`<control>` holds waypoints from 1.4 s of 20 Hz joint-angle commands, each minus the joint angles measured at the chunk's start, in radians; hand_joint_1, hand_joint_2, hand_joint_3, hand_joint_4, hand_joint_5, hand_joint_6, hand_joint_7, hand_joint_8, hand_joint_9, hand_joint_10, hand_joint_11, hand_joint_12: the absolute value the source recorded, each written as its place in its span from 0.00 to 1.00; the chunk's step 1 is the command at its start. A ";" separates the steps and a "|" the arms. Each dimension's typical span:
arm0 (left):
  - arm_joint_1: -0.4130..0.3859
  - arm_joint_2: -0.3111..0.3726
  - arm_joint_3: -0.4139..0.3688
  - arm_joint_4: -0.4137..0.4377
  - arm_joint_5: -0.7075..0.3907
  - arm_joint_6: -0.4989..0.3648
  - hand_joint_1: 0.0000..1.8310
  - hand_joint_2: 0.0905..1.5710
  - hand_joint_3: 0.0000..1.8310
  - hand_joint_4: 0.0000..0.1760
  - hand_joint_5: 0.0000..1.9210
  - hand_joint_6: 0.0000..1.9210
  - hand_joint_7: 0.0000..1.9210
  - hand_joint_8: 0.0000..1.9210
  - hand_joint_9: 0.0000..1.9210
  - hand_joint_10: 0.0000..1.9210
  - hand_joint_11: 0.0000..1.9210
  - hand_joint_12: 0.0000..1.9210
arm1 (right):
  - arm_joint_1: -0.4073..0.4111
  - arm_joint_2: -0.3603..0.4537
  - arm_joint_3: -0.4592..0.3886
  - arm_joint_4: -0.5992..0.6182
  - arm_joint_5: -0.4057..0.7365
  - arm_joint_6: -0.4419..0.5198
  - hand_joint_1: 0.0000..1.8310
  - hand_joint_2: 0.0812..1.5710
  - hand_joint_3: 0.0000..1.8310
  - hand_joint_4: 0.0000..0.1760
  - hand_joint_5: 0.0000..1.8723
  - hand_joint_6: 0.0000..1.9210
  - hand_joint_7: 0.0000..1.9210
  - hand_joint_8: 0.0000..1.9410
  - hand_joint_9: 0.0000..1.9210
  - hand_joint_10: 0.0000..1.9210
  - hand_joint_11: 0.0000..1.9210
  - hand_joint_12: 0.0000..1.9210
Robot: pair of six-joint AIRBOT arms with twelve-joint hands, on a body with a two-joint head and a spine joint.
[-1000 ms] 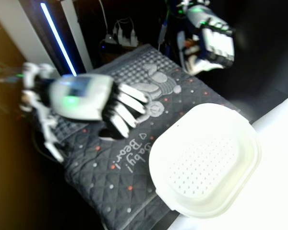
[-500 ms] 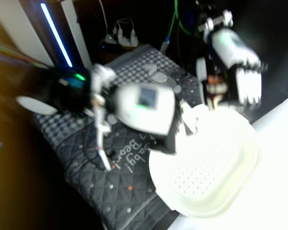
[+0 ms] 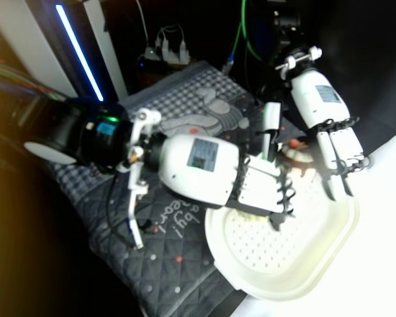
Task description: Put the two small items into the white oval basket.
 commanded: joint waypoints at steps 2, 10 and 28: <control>-0.014 0.010 0.005 -0.005 -0.111 0.006 0.36 0.60 0.00 1.00 0.00 0.00 0.00 0.00 0.00 0.00 0.00 0.00 | 0.013 0.013 0.004 0.002 0.116 -0.008 0.20 0.75 0.00 0.36 0.00 0.00 0.00 0.00 0.00 0.00 0.01 0.01; -0.010 0.157 -0.174 0.028 -0.240 0.021 0.33 0.60 0.00 1.00 0.00 0.00 0.00 0.00 0.00 0.00 0.00 0.00 | 0.013 0.152 -0.152 -0.011 0.161 -0.009 0.15 0.74 0.00 0.47 0.00 0.00 0.00 0.00 0.00 0.00 0.03 0.02; 0.442 0.653 -0.656 0.211 -1.223 -0.327 0.25 0.61 0.01 1.00 0.00 0.00 0.00 0.00 0.00 0.00 0.00 0.00 | -0.182 0.710 -0.578 -0.377 0.791 0.511 0.13 0.68 0.00 0.41 0.00 0.00 0.00 0.00 0.00 0.00 0.00 0.00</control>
